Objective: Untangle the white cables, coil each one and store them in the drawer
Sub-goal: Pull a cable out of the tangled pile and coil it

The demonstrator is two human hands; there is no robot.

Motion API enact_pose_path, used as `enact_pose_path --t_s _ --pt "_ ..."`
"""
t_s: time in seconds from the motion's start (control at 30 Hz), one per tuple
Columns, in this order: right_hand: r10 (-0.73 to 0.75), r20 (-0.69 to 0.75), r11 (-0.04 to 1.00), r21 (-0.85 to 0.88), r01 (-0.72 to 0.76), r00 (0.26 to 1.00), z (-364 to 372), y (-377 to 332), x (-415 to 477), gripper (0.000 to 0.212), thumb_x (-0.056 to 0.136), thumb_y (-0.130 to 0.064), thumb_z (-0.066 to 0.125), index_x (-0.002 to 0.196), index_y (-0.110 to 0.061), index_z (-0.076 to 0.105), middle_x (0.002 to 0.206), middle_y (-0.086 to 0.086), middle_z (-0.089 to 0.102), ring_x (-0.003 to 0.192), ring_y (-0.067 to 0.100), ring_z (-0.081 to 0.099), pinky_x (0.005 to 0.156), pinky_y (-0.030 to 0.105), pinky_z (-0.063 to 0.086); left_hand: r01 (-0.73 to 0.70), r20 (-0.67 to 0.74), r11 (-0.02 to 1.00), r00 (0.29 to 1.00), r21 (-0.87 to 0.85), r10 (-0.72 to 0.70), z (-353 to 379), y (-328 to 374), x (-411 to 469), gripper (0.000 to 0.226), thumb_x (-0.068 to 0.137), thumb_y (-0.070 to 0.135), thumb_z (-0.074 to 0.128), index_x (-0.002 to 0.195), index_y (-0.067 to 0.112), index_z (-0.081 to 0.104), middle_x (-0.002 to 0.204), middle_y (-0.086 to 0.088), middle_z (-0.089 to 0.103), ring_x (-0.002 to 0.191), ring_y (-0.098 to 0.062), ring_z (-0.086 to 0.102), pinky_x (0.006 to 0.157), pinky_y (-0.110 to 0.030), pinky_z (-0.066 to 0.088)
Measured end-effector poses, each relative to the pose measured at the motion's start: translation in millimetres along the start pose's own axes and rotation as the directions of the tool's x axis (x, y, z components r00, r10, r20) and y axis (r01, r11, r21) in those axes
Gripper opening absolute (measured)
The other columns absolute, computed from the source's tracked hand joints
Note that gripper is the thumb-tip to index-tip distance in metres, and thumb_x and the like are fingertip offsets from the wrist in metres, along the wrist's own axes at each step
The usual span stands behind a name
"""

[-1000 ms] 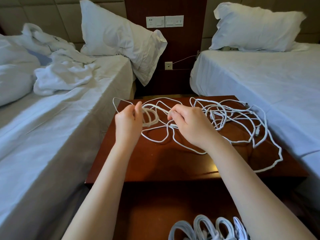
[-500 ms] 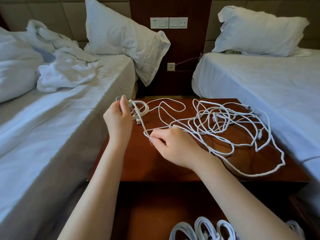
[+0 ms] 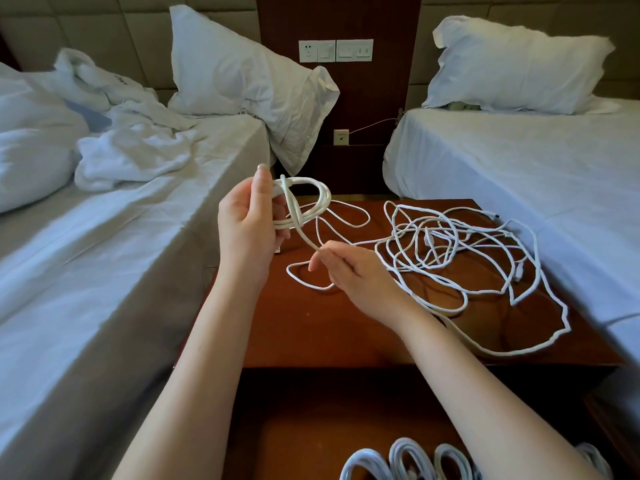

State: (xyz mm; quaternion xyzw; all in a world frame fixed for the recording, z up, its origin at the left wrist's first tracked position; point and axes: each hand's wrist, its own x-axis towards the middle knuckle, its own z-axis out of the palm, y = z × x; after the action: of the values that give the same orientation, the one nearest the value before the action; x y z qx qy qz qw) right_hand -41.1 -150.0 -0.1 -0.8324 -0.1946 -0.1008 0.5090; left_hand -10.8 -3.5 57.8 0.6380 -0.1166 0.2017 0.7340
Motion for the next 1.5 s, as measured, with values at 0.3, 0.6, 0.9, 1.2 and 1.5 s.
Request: enact_pose_path --t_s 0.3,0.6,0.9,1.2,1.5 --pt "0.109 -0.05 0.992 0.068 -0.105 0.993 -22 9 -1 0.046 0.089 -0.048 0.049 0.074 -0.005 0.056 0.048 -0.008 0.033 0.041 0.004 0.027 0.045 0.015 0.025 0.094 0.313 0.993 0.947 -0.065 -0.069 6 15 -17 0.038 0.096 0.038 0.044 0.07 0.017 0.062 0.045 0.006 0.047 0.037 -0.008 0.042 0.043 -0.026 0.031" --pt "-0.007 -0.228 1.0 -0.016 0.004 0.974 -52 1 2 0.03 0.088 -0.043 0.06 0.073 -0.017 0.059 0.055 -0.01 0.045 0.055 0.005 0.039 0.052 0.022 0.035 -0.035 0.569 0.966 0.813 0.256 -0.121 14 9 -26 0.038 0.095 0.036 0.044 0.083 0.005 0.062 0.047 0.009 0.049 0.038 -0.004 0.044 0.038 -0.014 0.033" --pt "-0.069 -0.294 0.989 -0.148 0.026 0.953 -63 -11 2 0.03 0.08 -0.051 0.06 0.069 -0.023 0.058 0.054 -0.014 0.048 0.054 0.005 0.042 0.055 0.023 0.036 -0.179 0.525 0.886 0.847 0.428 -0.082 16 -1 -22 0.029 0.097 0.032 0.047 0.077 0.019 0.063 0.059 0.004 0.058 0.048 -0.014 0.057 0.044 -0.017 0.042" --pt "-0.135 -0.24 0.94 -0.338 0.048 0.961 -38 -22 1 0.027 0.099 -0.03 0.052 0.08 -0.016 0.063 0.055 -0.011 0.052 0.053 0.007 0.052 0.046 0.016 0.035 -0.206 0.342 0.816 0.94 0.54 0.011 14 -26 -14 0.034 0.099 0.024 0.049 0.064 0.024 0.051 0.056 0.006 0.053 0.045 0.004 0.053 0.043 -0.009 0.037" --pt "-0.053 -0.057 0.911 -0.411 0.025 0.997 -13 -35 -3 0.026 0.104 -0.025 0.038 0.086 -0.018 0.056 0.052 -0.011 0.04 0.047 0.005 0.044 0.047 0.016 0.026 -0.135 0.01 0.824 0.988 0.551 0.155 -4 -47 5 0.046 0.1 0.027 0.047 0.064 -0.002 0.054 0.06 -0.017 0.058 0.054 -0.035 0.056 0.055 -0.032 0.044"
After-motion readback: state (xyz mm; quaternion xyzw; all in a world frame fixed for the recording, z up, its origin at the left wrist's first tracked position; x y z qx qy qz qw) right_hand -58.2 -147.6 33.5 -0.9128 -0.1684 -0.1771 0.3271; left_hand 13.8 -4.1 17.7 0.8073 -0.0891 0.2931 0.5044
